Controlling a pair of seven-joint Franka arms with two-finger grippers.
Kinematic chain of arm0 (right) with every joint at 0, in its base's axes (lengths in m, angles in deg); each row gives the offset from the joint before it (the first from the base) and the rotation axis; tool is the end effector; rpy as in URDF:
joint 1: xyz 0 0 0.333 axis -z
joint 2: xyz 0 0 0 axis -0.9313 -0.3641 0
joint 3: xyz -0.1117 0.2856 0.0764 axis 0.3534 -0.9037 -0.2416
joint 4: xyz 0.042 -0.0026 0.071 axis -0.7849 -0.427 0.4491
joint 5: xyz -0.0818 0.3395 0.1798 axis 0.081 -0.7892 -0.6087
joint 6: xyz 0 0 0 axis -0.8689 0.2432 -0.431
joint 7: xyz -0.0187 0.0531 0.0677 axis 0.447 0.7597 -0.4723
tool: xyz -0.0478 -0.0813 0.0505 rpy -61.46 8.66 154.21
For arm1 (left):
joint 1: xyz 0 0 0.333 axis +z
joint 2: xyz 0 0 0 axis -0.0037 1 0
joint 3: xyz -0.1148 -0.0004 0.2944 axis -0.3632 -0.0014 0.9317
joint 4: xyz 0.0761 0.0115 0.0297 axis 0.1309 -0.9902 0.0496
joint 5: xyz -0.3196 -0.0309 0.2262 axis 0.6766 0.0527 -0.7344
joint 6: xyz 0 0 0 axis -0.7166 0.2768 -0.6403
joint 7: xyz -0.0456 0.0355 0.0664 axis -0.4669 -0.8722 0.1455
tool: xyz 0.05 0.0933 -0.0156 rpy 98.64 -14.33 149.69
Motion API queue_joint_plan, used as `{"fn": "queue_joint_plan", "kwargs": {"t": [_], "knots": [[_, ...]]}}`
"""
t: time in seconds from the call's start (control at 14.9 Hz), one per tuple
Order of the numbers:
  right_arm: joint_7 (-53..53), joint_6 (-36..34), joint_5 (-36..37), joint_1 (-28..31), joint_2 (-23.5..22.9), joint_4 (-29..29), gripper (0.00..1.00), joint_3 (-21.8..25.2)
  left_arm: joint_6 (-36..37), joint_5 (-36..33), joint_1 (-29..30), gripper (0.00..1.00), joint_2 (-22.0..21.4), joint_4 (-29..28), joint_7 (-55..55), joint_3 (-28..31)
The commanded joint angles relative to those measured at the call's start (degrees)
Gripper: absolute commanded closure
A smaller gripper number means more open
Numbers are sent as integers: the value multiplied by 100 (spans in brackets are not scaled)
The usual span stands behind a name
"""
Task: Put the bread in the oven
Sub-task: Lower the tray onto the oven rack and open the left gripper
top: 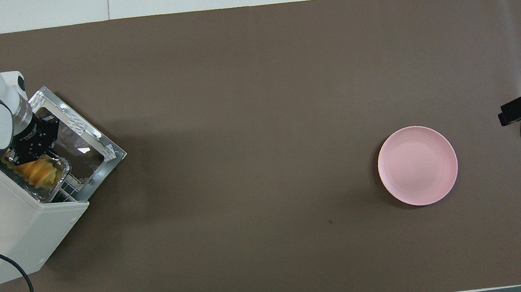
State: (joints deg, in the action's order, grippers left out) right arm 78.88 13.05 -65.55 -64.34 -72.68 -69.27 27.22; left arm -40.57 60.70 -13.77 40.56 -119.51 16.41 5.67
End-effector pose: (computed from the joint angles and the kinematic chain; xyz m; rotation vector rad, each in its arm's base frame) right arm 0.5266 -0.0400 0.5986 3.1140 0.1187 -0.1719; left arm 0.6193 -0.0036 0.3823 -2.6081 -1.2000 0.2117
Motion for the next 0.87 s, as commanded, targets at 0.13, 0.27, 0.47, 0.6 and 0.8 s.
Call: {"fn": "queue_joint_plan", "kwargs": {"t": [0.13, 0.27, 0.47, 0.6, 0.8], "knots": [[65, -38, -34, 88, 105, -95, 0, -71, -145, -190, 169, 100, -274, -346, -317, 11], [65, -38, -25, 88, 105, -95, 0, -71, -171, -190, 152, 100, -283, -346, -326, 2], [65, -38, -34, 97, 105, -95, 0, -71, -171, -199, 126, 49, -283, -346, -580, 2], [65, -38, -34, 88, 105, -95, 0, -71, -180, -199, 90, 0, -265, -294, -643, 2], [65, -38, -34, 88, 105, -95, 0, -71, -197, -199, 64, 0, -248, -128, -800, -7]]}}
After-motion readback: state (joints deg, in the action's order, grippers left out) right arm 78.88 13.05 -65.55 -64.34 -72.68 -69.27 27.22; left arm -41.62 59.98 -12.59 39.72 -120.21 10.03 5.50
